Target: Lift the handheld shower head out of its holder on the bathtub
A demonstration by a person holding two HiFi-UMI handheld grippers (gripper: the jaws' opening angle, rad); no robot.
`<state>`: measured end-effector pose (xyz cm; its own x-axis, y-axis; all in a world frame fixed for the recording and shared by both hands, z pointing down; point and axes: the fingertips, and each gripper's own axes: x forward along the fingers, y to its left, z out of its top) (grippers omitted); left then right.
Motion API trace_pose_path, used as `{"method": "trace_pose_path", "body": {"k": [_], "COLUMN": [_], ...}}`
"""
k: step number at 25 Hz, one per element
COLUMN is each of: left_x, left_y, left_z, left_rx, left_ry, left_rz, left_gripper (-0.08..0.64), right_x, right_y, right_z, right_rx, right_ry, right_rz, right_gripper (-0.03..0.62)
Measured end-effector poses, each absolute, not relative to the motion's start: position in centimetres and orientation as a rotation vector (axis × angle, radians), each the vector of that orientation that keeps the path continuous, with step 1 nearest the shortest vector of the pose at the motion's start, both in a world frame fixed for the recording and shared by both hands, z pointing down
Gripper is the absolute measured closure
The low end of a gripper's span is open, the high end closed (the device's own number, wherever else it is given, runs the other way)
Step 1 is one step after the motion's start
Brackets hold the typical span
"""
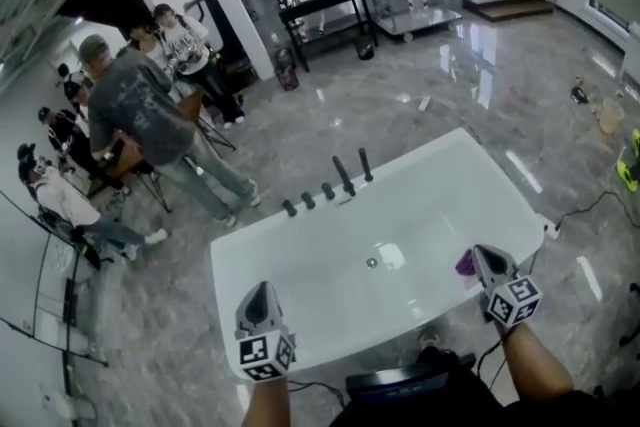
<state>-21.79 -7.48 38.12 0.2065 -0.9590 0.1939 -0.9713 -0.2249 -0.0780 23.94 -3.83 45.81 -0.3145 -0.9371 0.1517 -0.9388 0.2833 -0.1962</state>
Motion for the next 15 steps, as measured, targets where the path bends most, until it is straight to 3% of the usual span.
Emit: {"method": "trace_pose_path", "body": {"k": [15], "left_x": [-16.7], "left_y": [-14.8], "left_z": [38.8], "left_rx": [2.277], "left_ry": [-2.039], "left_rz": [0.328], "left_gripper": [0.551], "right_x": [27.3], "right_y": [-17.5], "right_z": [47.1], "right_rx": [1.602], "right_ry": [-2.618], "right_rz": [0.374], "right_gripper": [0.588]}}
